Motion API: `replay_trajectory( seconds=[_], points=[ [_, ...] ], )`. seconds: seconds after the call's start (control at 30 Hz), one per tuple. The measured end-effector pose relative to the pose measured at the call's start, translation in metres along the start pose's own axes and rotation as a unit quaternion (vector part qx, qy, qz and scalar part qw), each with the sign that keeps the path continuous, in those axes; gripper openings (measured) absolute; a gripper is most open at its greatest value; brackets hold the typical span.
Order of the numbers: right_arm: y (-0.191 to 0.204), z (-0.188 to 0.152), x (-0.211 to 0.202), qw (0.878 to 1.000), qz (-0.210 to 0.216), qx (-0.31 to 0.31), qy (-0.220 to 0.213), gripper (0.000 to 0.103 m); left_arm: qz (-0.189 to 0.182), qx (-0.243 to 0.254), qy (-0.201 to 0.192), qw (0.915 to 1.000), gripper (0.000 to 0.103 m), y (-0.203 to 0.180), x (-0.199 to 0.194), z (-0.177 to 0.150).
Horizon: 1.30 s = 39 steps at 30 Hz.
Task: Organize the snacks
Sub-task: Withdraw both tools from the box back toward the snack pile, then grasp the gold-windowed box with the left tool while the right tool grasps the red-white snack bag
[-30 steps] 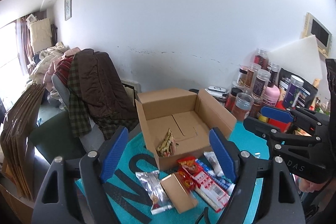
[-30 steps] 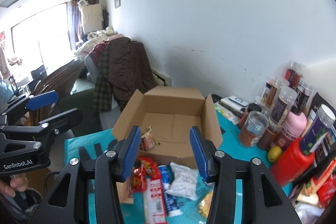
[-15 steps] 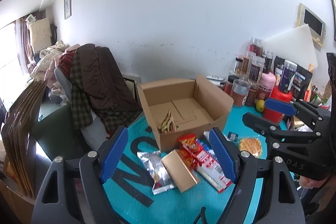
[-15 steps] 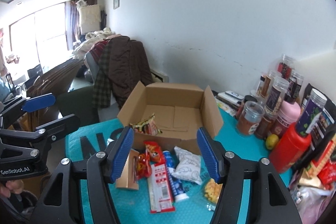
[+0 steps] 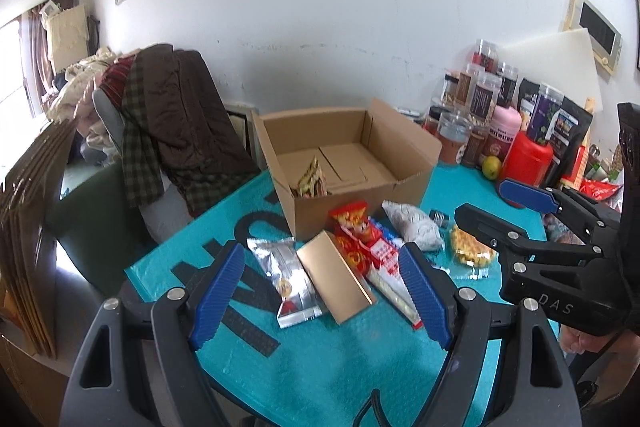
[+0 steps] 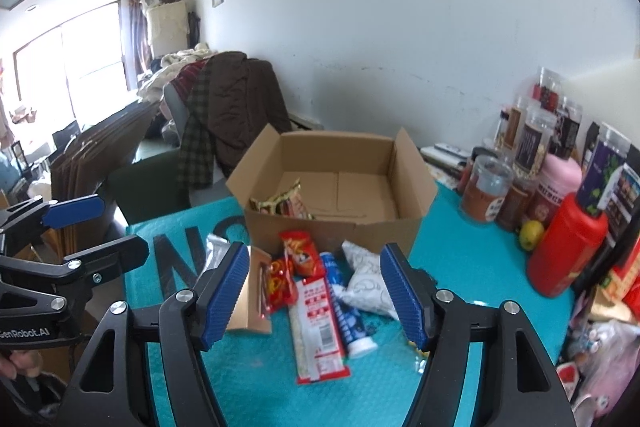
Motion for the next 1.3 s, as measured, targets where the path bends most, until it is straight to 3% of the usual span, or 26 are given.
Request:
replay_trajectory(
  seconds=[0.73,1.3],
  points=[
    [-0.019,-0.089,0.039,0.994,-0.013,0.046,0.1,0.069,-0.026,-0.028,0.102,0.994,0.08,-0.003,0.057,-0.064],
    [-0.024,-0.134,0.073,0.983,-0.01,0.065,0.171,0.069,0.02,-0.06,0.138,0.9884,0.08,0.026,0.099,-0.083]
  ],
)
Point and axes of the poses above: each gripper's, at about its wrist camera, not at the fingertips, and x roughly the way its jaws point, y to its left, z to its top, the point moved 4 cm from there along x, roughly the way its jaws point, and after that the axes turned 10 degrees about -y, right-handed, at the moved point
